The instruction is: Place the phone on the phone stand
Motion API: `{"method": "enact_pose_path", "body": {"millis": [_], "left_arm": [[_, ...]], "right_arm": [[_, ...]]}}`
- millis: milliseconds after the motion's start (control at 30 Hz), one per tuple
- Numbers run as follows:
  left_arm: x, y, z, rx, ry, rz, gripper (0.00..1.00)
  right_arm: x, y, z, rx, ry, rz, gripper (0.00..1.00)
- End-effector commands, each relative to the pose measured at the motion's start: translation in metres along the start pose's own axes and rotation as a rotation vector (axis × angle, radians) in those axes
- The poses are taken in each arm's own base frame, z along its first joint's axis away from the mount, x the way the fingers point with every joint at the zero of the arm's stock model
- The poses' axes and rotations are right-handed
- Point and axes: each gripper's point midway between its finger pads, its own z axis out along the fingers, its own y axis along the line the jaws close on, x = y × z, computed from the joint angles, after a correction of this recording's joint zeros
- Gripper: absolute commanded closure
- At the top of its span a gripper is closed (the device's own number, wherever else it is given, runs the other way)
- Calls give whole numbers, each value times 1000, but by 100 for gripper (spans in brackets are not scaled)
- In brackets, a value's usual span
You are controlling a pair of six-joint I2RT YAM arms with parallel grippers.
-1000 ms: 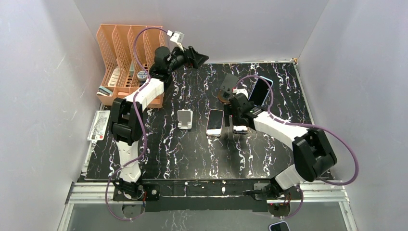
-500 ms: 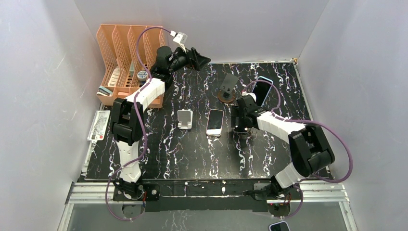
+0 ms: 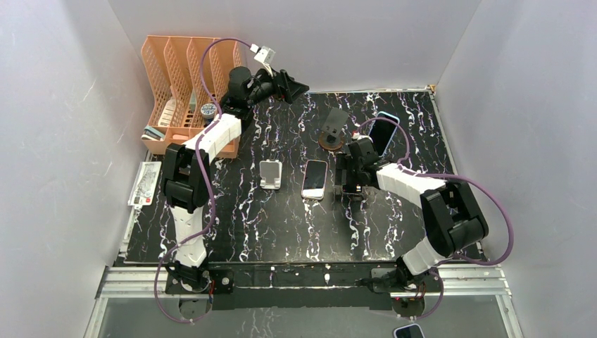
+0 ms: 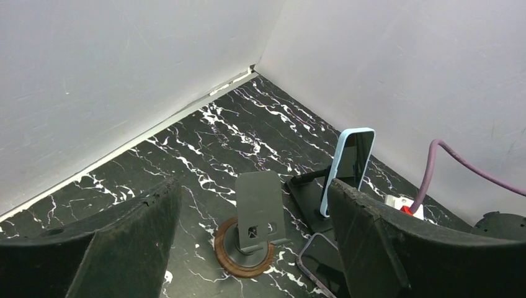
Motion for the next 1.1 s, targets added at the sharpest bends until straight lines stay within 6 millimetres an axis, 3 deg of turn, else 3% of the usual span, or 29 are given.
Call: {"method": "enact_pose_path", "body": {"millis": [0, 333, 700, 1067], "left_arm": [[-20, -13, 2, 40, -31, 47, 17], [-14, -11, 4, 47, -16, 43, 17], [-6, -8, 6, 53, -3, 31, 17], [-3, -8, 7, 60, 5, 32, 17]], "right_arm": [[1, -5, 7, 28, 11, -18, 1], [1, -19, 8, 104, 0, -21, 1], [-23, -19, -14, 98, -120, -30, 1], [1, -21, 8, 97, -32, -59, 1]]}}
